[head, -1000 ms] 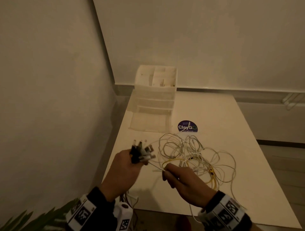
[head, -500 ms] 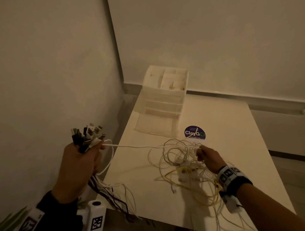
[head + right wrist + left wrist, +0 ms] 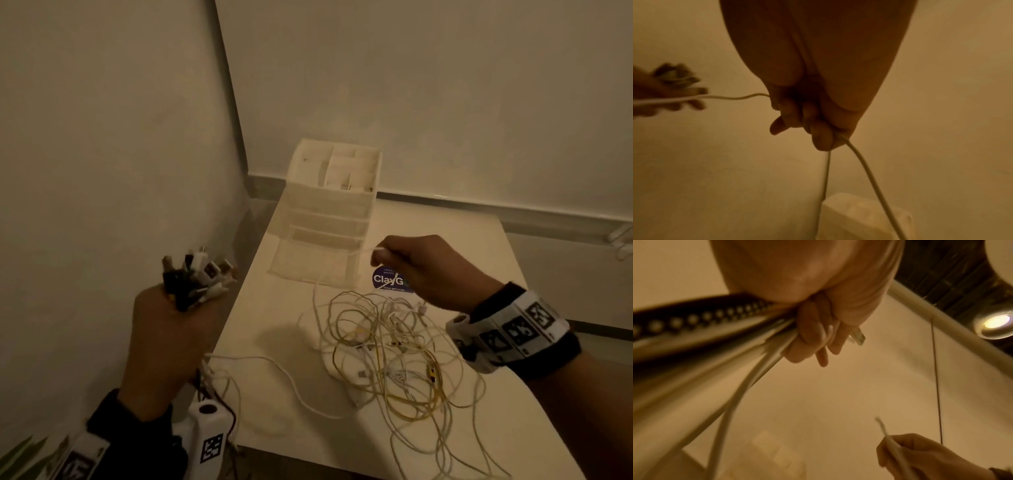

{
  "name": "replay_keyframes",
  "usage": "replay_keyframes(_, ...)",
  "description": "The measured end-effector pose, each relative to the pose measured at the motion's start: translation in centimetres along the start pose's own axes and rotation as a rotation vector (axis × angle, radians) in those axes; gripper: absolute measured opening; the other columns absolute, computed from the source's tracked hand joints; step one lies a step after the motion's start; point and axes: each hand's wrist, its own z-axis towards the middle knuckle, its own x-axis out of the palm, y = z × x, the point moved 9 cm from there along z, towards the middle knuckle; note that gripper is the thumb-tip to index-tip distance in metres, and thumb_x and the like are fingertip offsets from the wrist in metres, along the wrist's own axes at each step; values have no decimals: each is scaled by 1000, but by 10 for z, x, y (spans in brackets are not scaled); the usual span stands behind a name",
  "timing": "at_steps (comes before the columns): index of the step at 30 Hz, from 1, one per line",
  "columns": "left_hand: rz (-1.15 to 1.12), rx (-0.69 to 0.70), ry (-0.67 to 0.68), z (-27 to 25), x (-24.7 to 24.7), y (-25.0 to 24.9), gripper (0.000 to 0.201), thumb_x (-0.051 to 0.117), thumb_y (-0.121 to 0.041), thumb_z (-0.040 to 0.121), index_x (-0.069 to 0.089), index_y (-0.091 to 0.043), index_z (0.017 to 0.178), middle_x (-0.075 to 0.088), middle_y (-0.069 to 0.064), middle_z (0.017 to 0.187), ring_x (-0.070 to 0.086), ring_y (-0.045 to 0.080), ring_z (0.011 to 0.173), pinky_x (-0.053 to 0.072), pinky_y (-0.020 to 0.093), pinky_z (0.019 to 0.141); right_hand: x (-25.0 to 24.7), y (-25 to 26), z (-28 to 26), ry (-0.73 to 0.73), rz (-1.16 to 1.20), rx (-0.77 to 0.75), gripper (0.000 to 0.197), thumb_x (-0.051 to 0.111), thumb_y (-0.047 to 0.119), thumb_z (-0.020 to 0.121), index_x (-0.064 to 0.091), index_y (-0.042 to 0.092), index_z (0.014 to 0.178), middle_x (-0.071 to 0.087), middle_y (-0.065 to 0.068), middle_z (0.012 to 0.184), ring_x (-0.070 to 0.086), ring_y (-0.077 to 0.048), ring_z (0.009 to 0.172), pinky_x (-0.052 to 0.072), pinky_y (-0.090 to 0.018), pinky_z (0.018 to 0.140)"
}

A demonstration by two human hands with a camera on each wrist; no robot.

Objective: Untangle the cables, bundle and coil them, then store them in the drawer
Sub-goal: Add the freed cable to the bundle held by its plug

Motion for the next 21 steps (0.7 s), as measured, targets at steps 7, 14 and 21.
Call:
replay_keyframes(7, 169, 37, 331, -6, 62, -23, 15, 73, -9, 81, 74, -23, 84, 74, -16, 73, 67, -6, 73, 51, 16, 71, 15, 67, -3, -31, -16, -264, 22, 56, 29, 95, 71, 13, 95, 70, 4, 84, 59, -6, 72, 47, -17, 66)
replay_keyframes(14, 197, 89, 311, -25, 70, -13, 20, 71, -10, 82, 71, -29, 86, 70, -20, 76, 66, -7, 77, 46, 6, 67, 28, 82, -11, 21, 138, -231, 23, 53, 31, 95, 70, 16, 98, 69, 13, 85, 62, -2, 77, 47, -14, 68)
replay_keyframes(21, 4, 3, 11, -1, -2, -10, 33, 59, 6, 89, 59, -18, 67, 56, -6, 44, 51, -1, 41, 41, 14, 49, 71, 50, -56, 140, 547, 17, 27, 45, 28, 99, 68, 18, 89, 43, 8, 56, 40, -6, 51, 37, -22, 52)
